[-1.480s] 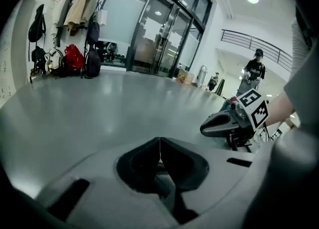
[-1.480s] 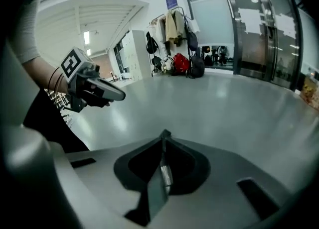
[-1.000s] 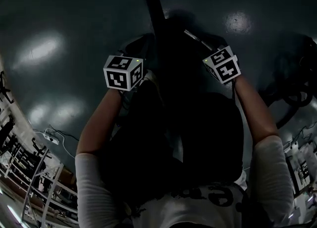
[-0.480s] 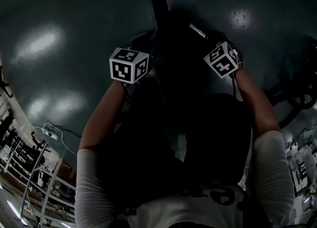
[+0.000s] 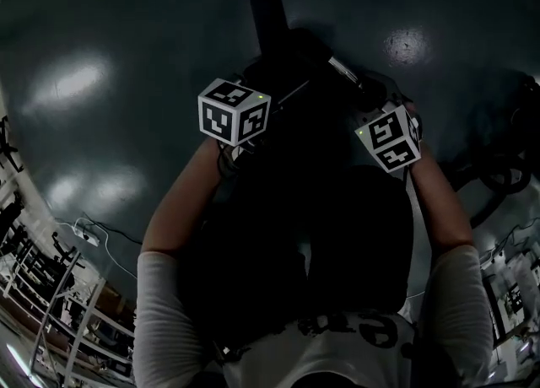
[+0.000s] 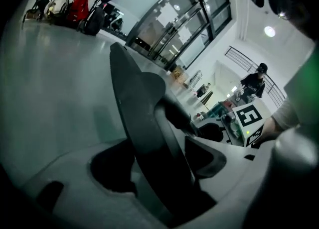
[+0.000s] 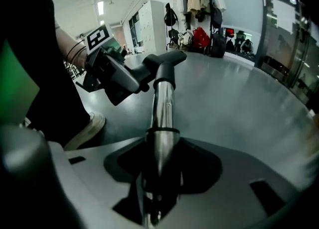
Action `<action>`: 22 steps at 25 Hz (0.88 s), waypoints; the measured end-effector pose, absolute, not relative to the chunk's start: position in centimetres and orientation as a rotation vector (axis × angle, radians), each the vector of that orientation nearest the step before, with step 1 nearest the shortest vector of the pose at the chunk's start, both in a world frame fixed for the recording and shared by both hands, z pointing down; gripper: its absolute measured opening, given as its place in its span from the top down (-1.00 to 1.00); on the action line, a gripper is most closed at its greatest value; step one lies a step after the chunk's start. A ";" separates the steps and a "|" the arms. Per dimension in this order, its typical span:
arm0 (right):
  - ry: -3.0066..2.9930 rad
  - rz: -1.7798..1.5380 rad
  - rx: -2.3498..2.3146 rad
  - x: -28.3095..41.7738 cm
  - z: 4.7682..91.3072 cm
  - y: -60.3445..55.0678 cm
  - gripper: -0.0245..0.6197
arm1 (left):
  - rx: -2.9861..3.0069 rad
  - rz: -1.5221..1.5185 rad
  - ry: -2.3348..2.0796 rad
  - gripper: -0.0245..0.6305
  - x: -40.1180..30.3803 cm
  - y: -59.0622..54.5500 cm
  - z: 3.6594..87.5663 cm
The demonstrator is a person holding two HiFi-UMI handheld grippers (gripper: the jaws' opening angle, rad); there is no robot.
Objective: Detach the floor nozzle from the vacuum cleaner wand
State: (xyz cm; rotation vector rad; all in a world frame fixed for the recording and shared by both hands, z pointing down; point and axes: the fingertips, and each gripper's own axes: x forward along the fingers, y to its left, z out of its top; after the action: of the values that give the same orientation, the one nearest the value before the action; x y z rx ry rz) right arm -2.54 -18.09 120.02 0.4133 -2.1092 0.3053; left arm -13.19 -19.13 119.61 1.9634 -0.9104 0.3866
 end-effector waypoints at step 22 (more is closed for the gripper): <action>-2.350 0.256 0.750 -0.7 44.6 -14.9 0.35 | 2.514 0.280 -0.951 0.42 -6.5 -16.9 36.0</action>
State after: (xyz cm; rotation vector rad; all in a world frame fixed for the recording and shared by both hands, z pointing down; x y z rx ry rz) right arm -0.69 -14.88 44.58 0.7502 -2.3498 0.2558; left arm -6.45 -16.88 35.96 2.5137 -0.9511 0.2803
